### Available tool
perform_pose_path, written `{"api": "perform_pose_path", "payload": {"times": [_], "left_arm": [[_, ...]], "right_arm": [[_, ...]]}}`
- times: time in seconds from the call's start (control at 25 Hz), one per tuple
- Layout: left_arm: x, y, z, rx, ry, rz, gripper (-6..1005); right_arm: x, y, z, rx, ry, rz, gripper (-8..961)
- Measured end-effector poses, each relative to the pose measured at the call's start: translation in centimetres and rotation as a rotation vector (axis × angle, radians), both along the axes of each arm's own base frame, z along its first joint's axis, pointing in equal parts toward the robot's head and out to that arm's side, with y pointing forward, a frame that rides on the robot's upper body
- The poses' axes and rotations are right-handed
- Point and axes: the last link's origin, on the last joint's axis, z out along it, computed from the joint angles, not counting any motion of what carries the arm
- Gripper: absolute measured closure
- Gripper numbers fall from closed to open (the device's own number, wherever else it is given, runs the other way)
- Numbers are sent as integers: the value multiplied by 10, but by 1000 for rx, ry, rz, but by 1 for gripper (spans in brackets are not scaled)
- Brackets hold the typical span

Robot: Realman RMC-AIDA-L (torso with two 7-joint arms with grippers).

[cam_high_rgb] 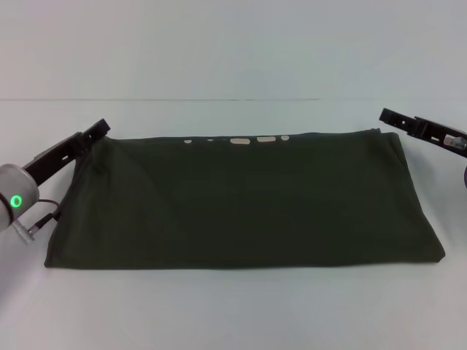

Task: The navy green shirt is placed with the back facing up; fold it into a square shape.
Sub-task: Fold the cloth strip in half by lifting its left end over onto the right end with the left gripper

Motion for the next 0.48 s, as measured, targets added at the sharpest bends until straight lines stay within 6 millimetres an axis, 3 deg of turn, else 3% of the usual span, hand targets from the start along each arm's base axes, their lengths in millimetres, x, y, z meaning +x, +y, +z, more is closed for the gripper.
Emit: {"api": "perform_pose_path", "payload": {"times": [0.24,0.36,0.48], "left_arm": [[8,-28,22,-138,-175,-187,329],[5,-40,31,-274,-197,-206,329],[-7,-49,39,-370,-210,-144,328]], "right_arm": [[-27,-27,1,-127,0,342,105],[-40,-41,-10,-222,-59,521,23],[-48,-51,-30,-322,-144,633,27]]}}
